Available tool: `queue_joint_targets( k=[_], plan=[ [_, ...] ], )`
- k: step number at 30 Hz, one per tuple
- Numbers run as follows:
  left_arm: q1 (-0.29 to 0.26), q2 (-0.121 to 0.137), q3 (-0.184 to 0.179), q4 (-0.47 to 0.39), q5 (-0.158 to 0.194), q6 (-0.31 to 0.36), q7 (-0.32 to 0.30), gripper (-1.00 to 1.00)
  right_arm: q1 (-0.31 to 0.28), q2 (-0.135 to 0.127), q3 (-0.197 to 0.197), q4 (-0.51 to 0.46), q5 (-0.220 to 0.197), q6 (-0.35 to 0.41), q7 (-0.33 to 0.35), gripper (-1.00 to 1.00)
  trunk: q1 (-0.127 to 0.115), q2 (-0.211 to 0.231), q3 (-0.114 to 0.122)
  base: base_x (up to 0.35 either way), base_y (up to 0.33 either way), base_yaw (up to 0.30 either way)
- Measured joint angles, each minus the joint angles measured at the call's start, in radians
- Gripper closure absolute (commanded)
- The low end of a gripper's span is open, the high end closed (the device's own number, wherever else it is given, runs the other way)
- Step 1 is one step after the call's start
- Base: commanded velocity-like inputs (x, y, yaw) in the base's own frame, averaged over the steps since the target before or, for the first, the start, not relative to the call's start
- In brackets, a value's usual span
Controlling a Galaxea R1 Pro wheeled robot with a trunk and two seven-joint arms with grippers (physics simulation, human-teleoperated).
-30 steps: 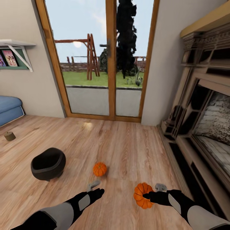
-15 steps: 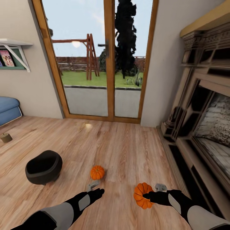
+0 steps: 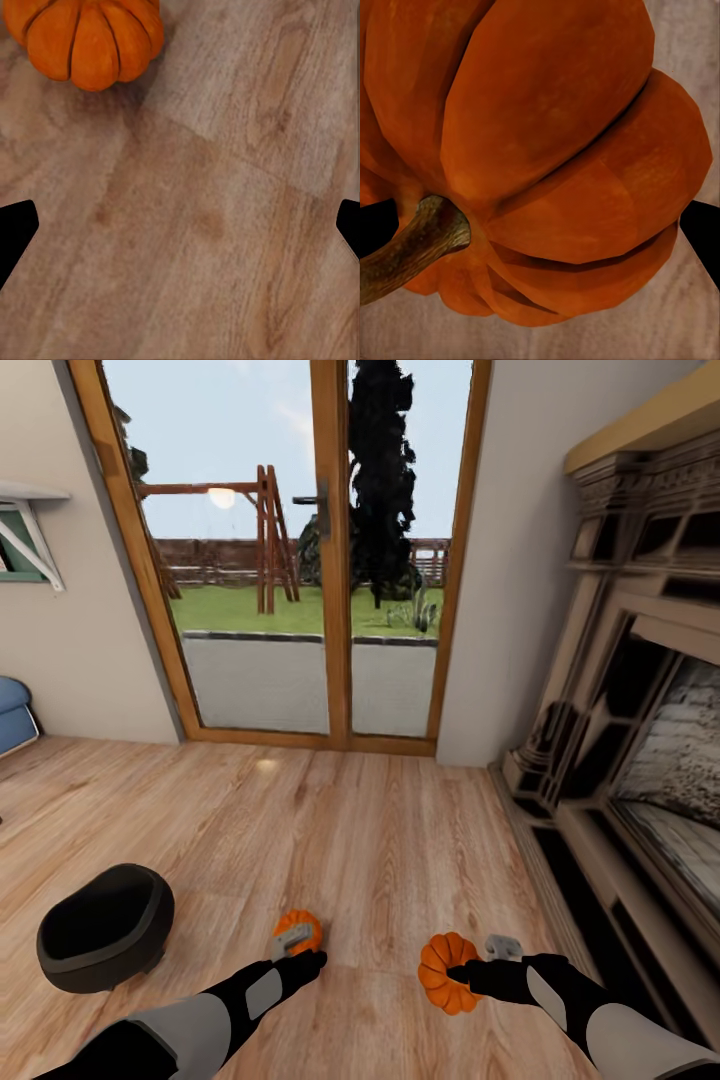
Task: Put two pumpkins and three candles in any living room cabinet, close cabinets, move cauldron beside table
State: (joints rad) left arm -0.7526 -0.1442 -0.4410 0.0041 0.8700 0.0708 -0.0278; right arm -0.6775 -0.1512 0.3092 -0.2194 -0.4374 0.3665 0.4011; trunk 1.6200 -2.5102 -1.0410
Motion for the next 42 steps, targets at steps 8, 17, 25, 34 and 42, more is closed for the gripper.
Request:
queue_joint_targets(
  k=[8,17,25,34,42],
  plan=[
    [0.0,0.0,0.0,0.0,-0.001,0.0,0.0,-1.0,0.0,0.0,-0.001,0.0,-0.001,-0.001,-0.001,1.0,0.0,0.0,0.002,0.067,0.038,-0.038],
    [0.0,0.003,0.001,-0.001,0.001,-0.002,-0.001,-1.0,0.0,0.006,-0.001,0.0,-0.002,0.0,-0.001,1.0,0.0,0.0,0.002,0.004,0.002,-0.002],
    [0.0,0.008,0.003,-0.015,0.002,0.009,-0.004,-1.0,0.0,0.006,-0.003,0.0,-0.004,0.002,0.002,1.0,0.0,0.0,0.002,0.0,0.0,0.0],
    [-0.001,0.042,0.006,-0.039,0.005,0.132,-0.009,-1.0,-0.002,0.001,-0.016,-0.01,-0.007,0.01,0.005,1.0,0.0,0.0,0.002,0.0,0.0,0.0],
    [-0.01,0.111,0.007,-0.046,0.047,0.217,-0.002,-1.0,-0.102,0.0,-0.018,-0.024,-0.012,0.141,0.005,1.0,0.0,0.0,0.002,0.0,0.0,0.0]
  ],
)
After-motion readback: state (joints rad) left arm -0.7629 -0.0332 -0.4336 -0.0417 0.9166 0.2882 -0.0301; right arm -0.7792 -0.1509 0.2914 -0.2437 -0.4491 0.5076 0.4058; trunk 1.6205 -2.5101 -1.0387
